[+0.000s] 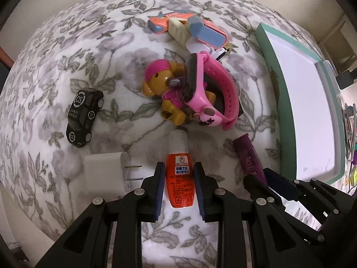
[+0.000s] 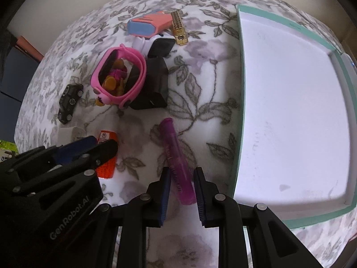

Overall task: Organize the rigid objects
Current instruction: 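Lower the left tool onto the red glue bottle while the right tool approaches the purple lighter, then close the left tool on the glue bottle while the right tool grasps the purple lighter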

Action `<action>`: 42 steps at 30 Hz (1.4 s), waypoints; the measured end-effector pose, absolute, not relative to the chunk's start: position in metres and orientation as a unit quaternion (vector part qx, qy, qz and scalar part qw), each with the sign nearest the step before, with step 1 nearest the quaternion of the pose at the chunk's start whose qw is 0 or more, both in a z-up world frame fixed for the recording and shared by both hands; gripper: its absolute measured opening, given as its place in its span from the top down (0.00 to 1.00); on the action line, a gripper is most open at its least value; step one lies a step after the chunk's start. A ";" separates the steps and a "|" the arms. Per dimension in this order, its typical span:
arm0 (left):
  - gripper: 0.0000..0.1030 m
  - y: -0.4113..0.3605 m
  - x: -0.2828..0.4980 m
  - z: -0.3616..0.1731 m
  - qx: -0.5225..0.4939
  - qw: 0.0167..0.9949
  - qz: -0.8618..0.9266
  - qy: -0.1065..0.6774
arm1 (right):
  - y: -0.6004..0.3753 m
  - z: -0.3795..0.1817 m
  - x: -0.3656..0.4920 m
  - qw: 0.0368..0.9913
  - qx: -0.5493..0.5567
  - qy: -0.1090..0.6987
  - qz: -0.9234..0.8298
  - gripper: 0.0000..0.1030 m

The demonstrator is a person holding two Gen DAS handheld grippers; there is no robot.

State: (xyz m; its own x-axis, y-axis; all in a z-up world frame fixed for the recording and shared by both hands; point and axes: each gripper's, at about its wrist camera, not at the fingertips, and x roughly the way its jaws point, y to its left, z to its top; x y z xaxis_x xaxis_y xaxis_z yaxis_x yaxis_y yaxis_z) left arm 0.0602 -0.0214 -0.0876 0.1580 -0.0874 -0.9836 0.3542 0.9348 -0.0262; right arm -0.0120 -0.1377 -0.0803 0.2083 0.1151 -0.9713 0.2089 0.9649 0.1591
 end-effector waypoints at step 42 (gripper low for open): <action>0.79 -0.018 0.038 -0.041 0.069 0.790 -0.140 0.592 | -0.154 -0.040 -0.027 0.793 0.183 0.581 -0.015 0.88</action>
State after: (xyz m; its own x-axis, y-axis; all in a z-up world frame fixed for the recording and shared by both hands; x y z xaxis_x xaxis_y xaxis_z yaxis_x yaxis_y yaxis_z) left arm 0.0383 -0.0180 -0.0415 0.2591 -0.1397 -0.9557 0.3024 0.9515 -0.0571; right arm -0.0270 -0.1537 -0.0404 0.3249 0.1893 -0.9266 0.2369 0.9322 0.2735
